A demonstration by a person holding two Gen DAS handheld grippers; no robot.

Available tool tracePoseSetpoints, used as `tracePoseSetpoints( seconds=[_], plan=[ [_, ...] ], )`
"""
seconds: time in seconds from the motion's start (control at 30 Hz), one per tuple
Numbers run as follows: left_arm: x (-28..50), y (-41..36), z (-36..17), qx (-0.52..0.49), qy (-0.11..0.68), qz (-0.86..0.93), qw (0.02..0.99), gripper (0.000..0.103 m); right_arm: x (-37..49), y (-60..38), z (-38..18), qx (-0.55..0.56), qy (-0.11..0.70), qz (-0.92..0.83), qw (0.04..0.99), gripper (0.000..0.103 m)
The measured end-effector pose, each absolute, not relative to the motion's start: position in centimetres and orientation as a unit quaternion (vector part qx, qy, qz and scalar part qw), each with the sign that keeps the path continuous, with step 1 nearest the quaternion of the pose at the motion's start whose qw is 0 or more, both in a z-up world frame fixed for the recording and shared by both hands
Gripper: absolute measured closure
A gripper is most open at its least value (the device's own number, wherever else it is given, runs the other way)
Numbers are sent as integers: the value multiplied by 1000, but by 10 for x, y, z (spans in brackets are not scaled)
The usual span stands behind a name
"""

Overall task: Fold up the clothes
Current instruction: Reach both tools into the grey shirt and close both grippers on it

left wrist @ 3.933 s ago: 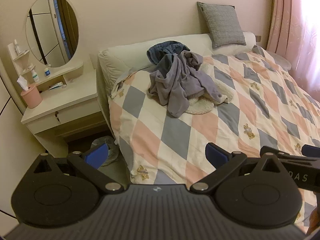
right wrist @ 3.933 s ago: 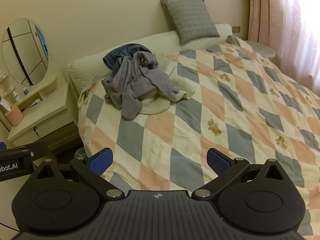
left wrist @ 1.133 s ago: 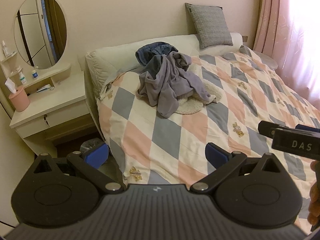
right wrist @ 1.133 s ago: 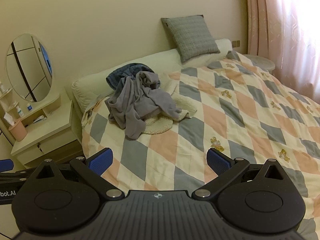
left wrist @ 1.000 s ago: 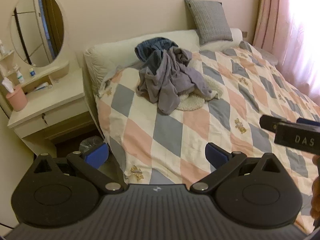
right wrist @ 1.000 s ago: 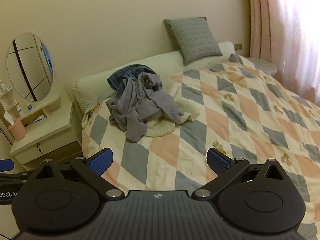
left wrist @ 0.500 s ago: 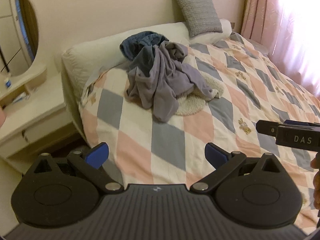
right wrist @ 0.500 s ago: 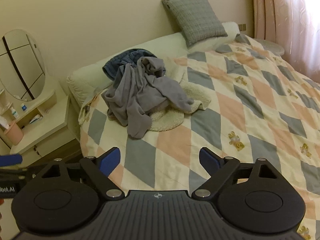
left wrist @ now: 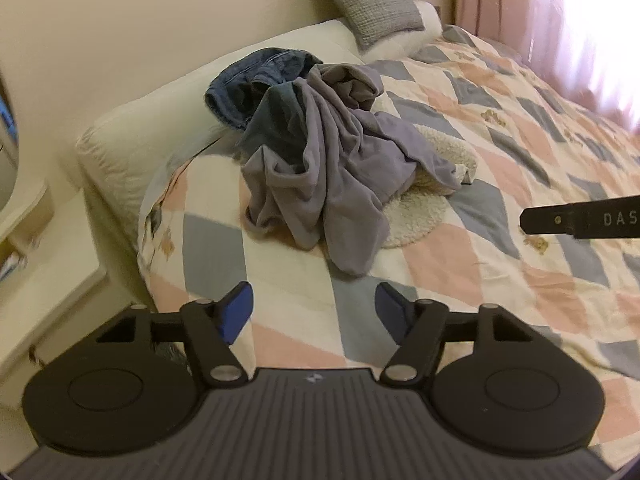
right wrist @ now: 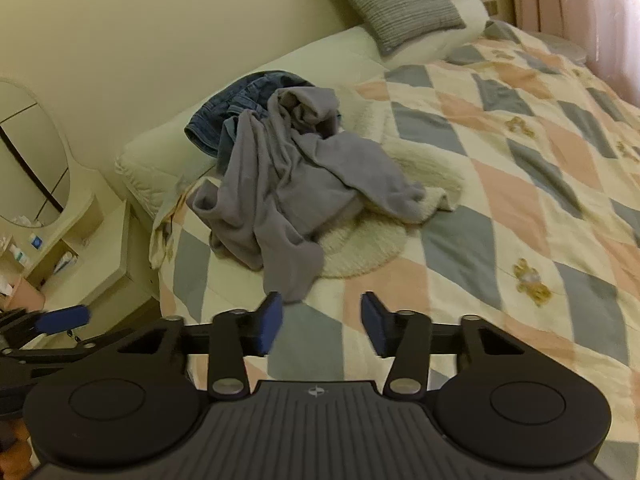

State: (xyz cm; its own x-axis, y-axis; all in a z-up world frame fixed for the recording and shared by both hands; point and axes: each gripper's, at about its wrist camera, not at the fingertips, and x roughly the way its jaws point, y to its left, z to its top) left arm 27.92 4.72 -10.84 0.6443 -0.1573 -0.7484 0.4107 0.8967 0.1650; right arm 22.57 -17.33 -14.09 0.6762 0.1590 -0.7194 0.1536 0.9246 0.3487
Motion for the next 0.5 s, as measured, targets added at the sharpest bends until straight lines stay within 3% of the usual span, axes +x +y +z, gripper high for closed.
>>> tracePoseSetpoints(
  seconds=[0.13, 0.2, 0.27, 0.4, 0.47, 0.5],
  plan=[
    [313, 36, -119, 200, 368, -174, 891, 39, 255, -175, -153, 200, 406, 7, 892, 80],
    [330, 30, -127, 225, 353, -182, 890, 46, 271, -176, -161, 201, 409, 12, 890, 82],
    [348, 24, -136, 249, 342, -187, 887, 61, 287, -175, -170, 199, 412, 19, 889, 81],
    [390, 14, -154, 268, 335, -213, 878, 63, 321, -170, -189, 181, 420, 38, 889, 69],
    [407, 8, -160, 275, 330, -230, 873, 56, 337, -167, -199, 167, 421, 48, 890, 62],
    [415, 5, -163, 278, 329, -236, 871, 54, 345, -165, -204, 162, 422, 54, 890, 53]
  ],
)
